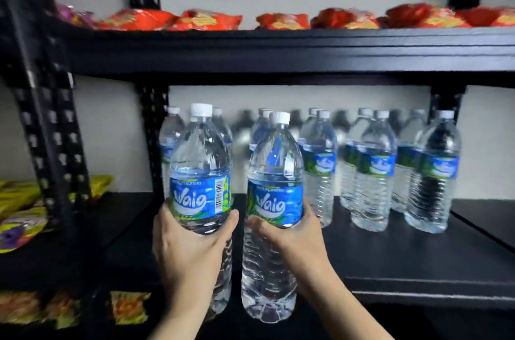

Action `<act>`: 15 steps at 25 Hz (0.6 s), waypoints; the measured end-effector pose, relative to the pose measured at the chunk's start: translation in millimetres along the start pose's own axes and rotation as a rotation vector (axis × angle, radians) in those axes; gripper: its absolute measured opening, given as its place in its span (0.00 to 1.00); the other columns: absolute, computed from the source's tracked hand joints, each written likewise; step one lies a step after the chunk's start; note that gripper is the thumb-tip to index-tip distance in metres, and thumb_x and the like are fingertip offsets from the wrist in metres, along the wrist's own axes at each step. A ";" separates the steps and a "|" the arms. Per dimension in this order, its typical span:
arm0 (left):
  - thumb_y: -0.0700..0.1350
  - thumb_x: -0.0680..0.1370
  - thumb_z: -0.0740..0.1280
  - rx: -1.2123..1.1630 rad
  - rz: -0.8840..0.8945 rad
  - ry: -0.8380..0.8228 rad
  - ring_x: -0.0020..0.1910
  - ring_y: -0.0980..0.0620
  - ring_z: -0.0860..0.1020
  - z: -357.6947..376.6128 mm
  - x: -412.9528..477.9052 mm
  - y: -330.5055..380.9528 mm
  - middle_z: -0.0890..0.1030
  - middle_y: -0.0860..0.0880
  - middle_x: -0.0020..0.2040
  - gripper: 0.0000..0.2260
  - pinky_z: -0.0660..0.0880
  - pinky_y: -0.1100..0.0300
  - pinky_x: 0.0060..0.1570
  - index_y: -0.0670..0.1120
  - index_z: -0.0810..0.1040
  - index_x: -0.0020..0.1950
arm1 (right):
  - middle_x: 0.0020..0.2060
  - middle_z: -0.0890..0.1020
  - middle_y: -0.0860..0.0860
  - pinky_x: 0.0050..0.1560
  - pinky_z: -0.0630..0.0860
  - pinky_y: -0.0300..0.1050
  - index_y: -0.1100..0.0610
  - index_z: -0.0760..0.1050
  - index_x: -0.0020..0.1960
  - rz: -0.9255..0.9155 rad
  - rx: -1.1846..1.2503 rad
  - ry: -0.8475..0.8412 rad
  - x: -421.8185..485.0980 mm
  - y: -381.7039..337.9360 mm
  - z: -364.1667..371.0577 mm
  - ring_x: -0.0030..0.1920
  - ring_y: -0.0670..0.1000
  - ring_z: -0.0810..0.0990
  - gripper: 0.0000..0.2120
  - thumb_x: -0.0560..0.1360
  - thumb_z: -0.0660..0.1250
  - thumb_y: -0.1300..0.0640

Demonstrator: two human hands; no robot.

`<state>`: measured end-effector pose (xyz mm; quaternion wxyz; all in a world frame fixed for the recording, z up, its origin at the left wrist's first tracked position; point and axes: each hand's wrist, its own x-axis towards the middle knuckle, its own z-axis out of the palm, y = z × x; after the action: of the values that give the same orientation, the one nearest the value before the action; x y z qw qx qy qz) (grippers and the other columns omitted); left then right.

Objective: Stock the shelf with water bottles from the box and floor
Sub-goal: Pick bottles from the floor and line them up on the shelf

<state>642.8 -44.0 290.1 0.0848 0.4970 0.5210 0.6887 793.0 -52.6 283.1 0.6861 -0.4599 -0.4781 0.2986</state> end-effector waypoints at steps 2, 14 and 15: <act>0.56 0.57 0.83 0.004 -0.010 0.032 0.52 0.40 0.79 -3.7 19.3 -16.3 0.79 0.42 0.50 0.33 0.75 0.49 0.49 0.42 0.74 0.53 | 0.44 0.88 0.53 0.47 0.83 0.46 0.59 0.77 0.58 0.000 0.019 -0.027 11.6 8.7 26.1 0.46 0.53 0.87 0.28 0.61 0.83 0.66; 0.51 0.55 0.84 0.008 -0.037 0.093 0.57 0.42 0.77 37.6 114.7 -64.8 0.78 0.42 0.54 0.34 0.73 0.53 0.56 0.41 0.75 0.56 | 0.46 0.88 0.51 0.44 0.81 0.36 0.58 0.75 0.60 -0.045 0.066 -0.136 107.1 33.4 116.7 0.47 0.48 0.87 0.30 0.61 0.83 0.67; 0.51 0.55 0.84 0.008 -0.047 0.102 0.58 0.42 0.76 40.3 119.9 -67.5 0.78 0.42 0.55 0.35 0.72 0.53 0.56 0.41 0.75 0.55 | 0.47 0.87 0.52 0.46 0.81 0.38 0.59 0.75 0.60 -0.057 0.065 -0.133 115.1 36.4 121.8 0.47 0.50 0.87 0.31 0.61 0.82 0.68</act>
<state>587.9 87.5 306.0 0.0721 0.4493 0.5388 0.7090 722.7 101.8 308.3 0.6758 -0.4027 -0.5253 0.3242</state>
